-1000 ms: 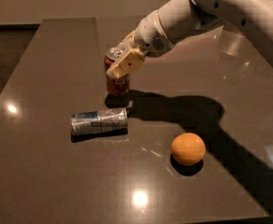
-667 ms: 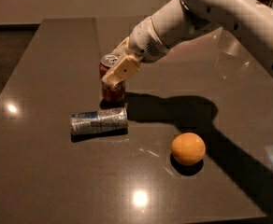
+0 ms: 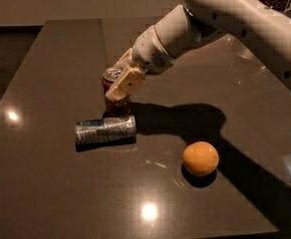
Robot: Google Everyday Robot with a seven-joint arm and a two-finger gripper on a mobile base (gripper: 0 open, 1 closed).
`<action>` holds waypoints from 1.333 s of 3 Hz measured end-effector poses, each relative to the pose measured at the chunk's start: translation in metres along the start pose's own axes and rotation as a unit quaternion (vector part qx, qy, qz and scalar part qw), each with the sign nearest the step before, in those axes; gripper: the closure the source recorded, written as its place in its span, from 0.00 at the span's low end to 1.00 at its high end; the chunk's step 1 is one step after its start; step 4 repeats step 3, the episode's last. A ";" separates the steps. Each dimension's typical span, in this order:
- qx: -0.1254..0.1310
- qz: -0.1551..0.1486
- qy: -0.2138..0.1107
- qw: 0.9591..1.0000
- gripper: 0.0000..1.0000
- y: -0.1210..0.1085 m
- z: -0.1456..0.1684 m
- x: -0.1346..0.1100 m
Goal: Move coke can near redbull can
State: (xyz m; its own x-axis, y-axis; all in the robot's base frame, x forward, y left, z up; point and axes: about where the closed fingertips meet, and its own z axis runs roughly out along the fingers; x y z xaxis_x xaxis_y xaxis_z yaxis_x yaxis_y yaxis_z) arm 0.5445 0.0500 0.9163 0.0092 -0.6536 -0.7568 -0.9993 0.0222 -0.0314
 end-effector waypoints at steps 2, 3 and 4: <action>-0.008 -0.004 0.005 1.000 0.07 0.005 0.005 0.000; -0.009 -0.004 0.005 1.000 0.00 0.006 0.006 0.000; -0.009 -0.004 0.005 1.000 0.00 0.006 0.006 0.000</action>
Offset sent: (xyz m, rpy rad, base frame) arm -0.0040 0.0012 -0.0029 -0.0088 0.0042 0.0110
